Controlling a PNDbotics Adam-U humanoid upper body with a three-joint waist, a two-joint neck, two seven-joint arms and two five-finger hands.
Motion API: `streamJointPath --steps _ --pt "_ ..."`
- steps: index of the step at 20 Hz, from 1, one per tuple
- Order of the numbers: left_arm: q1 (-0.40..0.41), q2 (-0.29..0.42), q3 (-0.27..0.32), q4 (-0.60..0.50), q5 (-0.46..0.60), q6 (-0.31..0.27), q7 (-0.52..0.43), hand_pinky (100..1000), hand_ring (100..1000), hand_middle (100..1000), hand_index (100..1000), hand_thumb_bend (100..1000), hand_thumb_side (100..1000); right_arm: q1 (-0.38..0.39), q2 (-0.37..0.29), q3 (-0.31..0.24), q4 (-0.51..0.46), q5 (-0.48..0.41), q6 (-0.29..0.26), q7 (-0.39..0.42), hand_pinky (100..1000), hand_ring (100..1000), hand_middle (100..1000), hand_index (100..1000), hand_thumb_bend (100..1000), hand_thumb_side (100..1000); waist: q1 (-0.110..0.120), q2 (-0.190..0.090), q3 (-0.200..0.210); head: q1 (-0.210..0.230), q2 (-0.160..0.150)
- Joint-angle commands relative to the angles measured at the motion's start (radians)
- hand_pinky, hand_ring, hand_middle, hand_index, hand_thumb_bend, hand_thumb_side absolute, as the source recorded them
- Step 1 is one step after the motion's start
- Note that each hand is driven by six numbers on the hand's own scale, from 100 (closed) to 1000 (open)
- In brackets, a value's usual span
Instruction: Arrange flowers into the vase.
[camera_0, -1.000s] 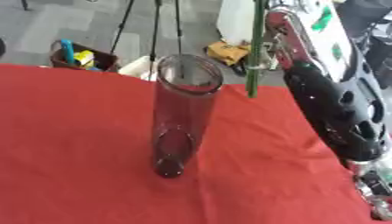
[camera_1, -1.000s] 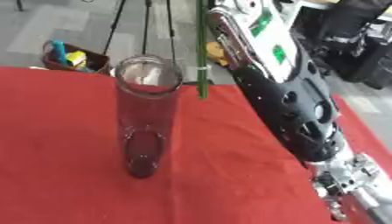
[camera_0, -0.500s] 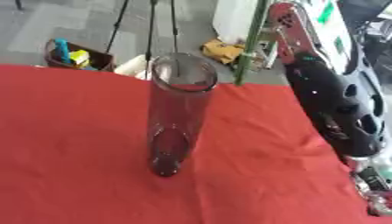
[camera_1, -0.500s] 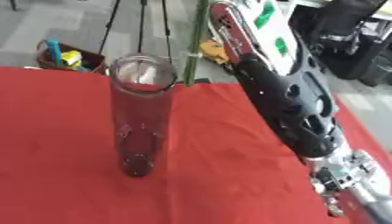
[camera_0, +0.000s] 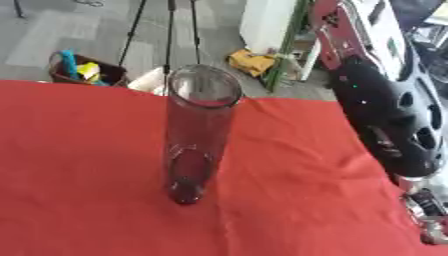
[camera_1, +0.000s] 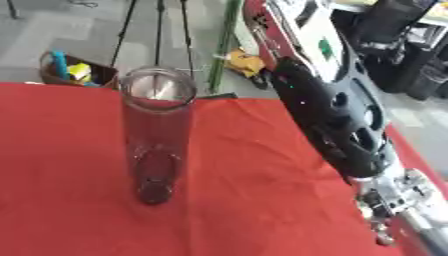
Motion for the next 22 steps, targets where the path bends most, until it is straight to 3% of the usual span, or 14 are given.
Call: streamJointPath --steps 1,17,21,22 --pt "-0.007 0.001 -0.007 -0.018 0.008 -0.001 -0.005 549 694 703 759 100 704 -0.009 -0.038 -0.019 -0.013 -0.014 -0.01 -0.005 100 100 100 100 100 773 0.008 -0.022 -0.001 -0.003 -0.006" --pt "-0.022 -0.006 -0.012 -0.018 0.019 -0.005 -0.016 548 694 703 760 100 706 -0.022 -0.035 -0.043 -0.013 -0.123 -0.053 -0.112 100 100 100 100 100 770 0.001 -0.014 0.018 -0.039 -0.007" --pt "-0.024 -0.008 -0.011 -0.018 0.021 -0.005 -0.017 547 695 704 760 100 710 -0.023 -0.032 -0.07 -0.013 -0.16 -0.136 -0.218 100 100 100 100 100 771 -0.002 -0.009 0.029 -0.056 -0.009" --pt "-0.024 -0.009 -0.011 -0.018 0.021 -0.005 -0.018 547 695 704 760 100 710 -0.023 -0.029 -0.076 -0.013 -0.168 -0.171 -0.252 100 100 258 100 100 777 -0.003 -0.008 0.03 -0.059 -0.01"
